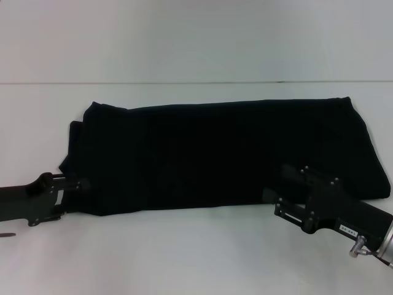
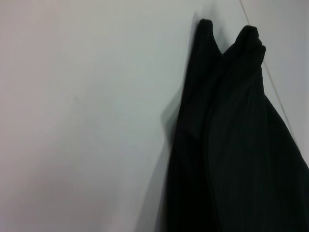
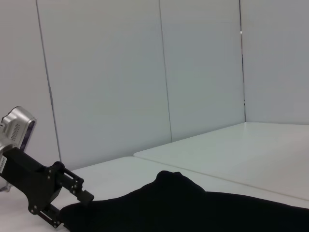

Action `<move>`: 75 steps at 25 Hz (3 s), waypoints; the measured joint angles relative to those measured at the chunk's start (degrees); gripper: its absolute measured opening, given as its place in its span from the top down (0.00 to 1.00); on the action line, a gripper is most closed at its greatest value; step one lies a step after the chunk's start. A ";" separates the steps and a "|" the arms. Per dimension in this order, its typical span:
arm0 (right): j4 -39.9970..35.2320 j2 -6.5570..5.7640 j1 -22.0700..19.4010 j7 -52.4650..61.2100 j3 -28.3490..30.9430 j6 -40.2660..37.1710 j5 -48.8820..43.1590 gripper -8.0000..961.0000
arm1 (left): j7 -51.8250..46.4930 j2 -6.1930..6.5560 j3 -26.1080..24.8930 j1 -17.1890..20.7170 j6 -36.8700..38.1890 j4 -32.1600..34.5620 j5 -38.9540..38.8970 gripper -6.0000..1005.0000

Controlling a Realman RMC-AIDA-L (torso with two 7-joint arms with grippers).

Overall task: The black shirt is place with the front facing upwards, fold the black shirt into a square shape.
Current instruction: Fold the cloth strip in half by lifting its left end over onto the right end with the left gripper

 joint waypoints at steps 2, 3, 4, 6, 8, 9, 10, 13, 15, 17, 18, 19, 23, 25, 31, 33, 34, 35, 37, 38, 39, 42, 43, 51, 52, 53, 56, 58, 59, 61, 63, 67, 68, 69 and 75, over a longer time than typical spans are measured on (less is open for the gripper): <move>-0.01 0.00 0.00 0.01 0.01 0.00 0.00 0.28 | -0.08 0.07 0.39 -0.15 -0.16 0.05 0.08 0.22; 0.00 0.00 0.00 0.01 0.01 0.00 0.00 0.28 | -0.08 0.08 0.42 -0.18 -0.25 0.06 0.08 0.25; 0.00 0.00 0.00 0.02 0.01 0.05 0.00 0.28 | -0.08 0.08 0.43 -0.19 -0.50 0.08 0.08 0.28; 0.00 0.00 0.00 0.02 0.01 0.10 0.00 0.28 | -0.08 0.09 0.48 -0.20 -0.93 0.11 0.11 0.37; -0.01 0.00 0.00 0.03 0.01 0.16 0.00 0.28 | -0.05 0.10 0.51 -0.21 -1.21 0.12 0.14 0.46; 0.00 0.00 0.00 0.03 0.01 0.25 0.00 0.28 | 0.01 0.10 0.51 -0.22 -1.31 0.13 0.15 0.51; 0.00 0.00 0.00 0.03 0.01 0.40 0.00 0.28 | 0.04 0.11 0.52 -0.22 -1.34 0.13 0.15 0.56; -0.01 0.00 0.06 0.02 -0.21 1.51 -0.08 0.28 | 0.16 0.12 0.58 -0.24 -1.50 0.15 0.15 0.68; 0.00 0.00 0.18 0.02 -0.43 2.61 -0.25 0.28 | 0.36 0.09 0.58 -0.25 -1.60 0.15 0.15 0.76; 0.01 0.01 0.33 0.22 -0.55 4.33 -0.35 0.28 | 0.80 -0.01 0.58 -0.29 -1.64 0.15 0.01 0.82; 0.13 0.03 0.41 0.34 -0.61 5.20 -0.44 0.28 | 1.01 -0.06 0.58 -0.32 -1.64 0.15 -0.09 0.84; 0.25 0.06 0.47 0.42 -0.68 5.90 -0.50 0.28 | 1.25 -0.12 0.56 -0.37 -1.64 0.15 -0.19 0.86; 0.76 0.10 0.73 0.39 -1.96 8.45 -0.68 0.28 | 1.82 -0.28 0.14 -0.56 -1.64 0.10 -0.33 0.94; 0.77 0.09 0.79 0.22 -2.77 9.56 -0.69 0.28 | 2.15 -0.30 -0.08 -0.73 -1.60 0.03 -0.43 0.96; 0.79 0.09 0.87 -0.15 -3.61 9.72 -0.71 0.28 | 2.92 -0.47 -0.33 -0.69 -1.46 0.07 -2.50 0.96; 0.69 0.09 0.90 -0.42 -3.61 9.63 -0.71 0.28 | 3.53 -0.44 -0.34 -0.68 -1.17 0.07 -3.27 0.96; 0.65 0.08 0.94 -0.49 -3.61 9.62 -0.71 0.28 | 3.65 -0.36 -0.34 -0.70 -1.02 0.04 -3.33 0.96; 0.60 0.09 1.03 -0.51 -3.61 9.62 -0.71 0.28 | 3.70 -0.26 -0.33 -0.72 -0.92 -0.03 -3.37 0.96; 0.51 0.08 1.19 -0.52 -3.61 9.74 -0.65 0.27 | 3.73 -0.17 -0.33 -0.74 -0.82 -0.07 -3.39 0.96; 0.49 0.09 1.25 -0.52 -3.60 9.92 -0.62 0.27 | 3.73 -0.15 -0.33 -0.74 -0.80 -0.06 -3.40 0.96; 0.45 0.09 1.29 -0.52 -3.60 10.03 -0.62 0.27 | 3.73 -0.15 -0.32 -0.72 -0.79 -0.02 -3.41 0.96; 0.40 0.09 1.41 -0.53 -3.60 10.18 -0.66 0.27 | 3.72 -0.03 -0.31 -0.58 -0.78 0.17 -3.43 0.96; 0.40 0.09 1.42 -0.53 -3.59 10.18 -0.62 0.27 | 3.66 0.08 -0.31 -0.51 -0.84 0.24 -3.44 0.96; 0.45 0.09 1.41 -0.53 -3.19 9.64 -0.32 0.18 | 3.15 1.91 -2.44 0.66 -1.14 0.84 -3.02 0.96; 0.44 0.09 1.41 -0.53 -3.12 9.60 -0.30 0.18 | 3.03 2.12 -2.57 0.87 -1.13 0.99 -3.01 0.96; 0.43 0.09 1.42 -0.53 -3.08 9.58 -0.27 0.18 | 2.95 2.38 -2.78 1.08 -1.12 1.14 -2.98 0.96; 0.38 0.09 1.53 -0.51 -3.05 9.54 -0.19 0.18 | 2.82 3.09 -3.50 1.73 -1.14 1.87 -2.90 0.96; 0.35 0.09 1.60 -0.36 -3.00 9.38 -0.15 0.18 | 2.61 3.85 -4.27 2.34 -1.21 2.65 -2.80 0.96; 0.33 0.09 1.62 -0.29 -2.98 9.26 -0.15 0.18 | 2.61 3.85 -4.27 2.34 -1.21 2.65 -2.80 0.96; 0.28 0.09 1.63 -0.22 -2.93 9.11 -0.15 0.18 | 2.38 5.34 -5.49 3.08 -1.04 3.42 -2.65 0.96; 0.27 0.08 1.57 -0.15 -2.85 9.05 -0.15 0.18 | 2.28 6.00 -6.29 3.37 -0.77 3.63 -2.56 0.96; 0.26 0.03 1.21 -0.03 -2.17 8.96 -0.15 0.18 | 2.21 6.66 -8.16 3.51 0.93 3.92 -2.50 0.96; 0.26 0.02 1.13 -0.03 -1.90 8.95 -0.15 0.18 | 2.21 6.69 -8.29 3.42 1.42 3.92 -2.57 0.96; 0.26 0.02 1.03 -0.02 -1.61 8.95 -0.15 0.18 | 2.21 6.72 -8.41 3.06 2.36 3.92 -2.87 0.96; 0.24 -0.11 0.23 0.00 -0.49 8.85 -0.09 0.18 | 2.95 6.07 -8.46 -0.76 8.47 3.93 -8.34 0.96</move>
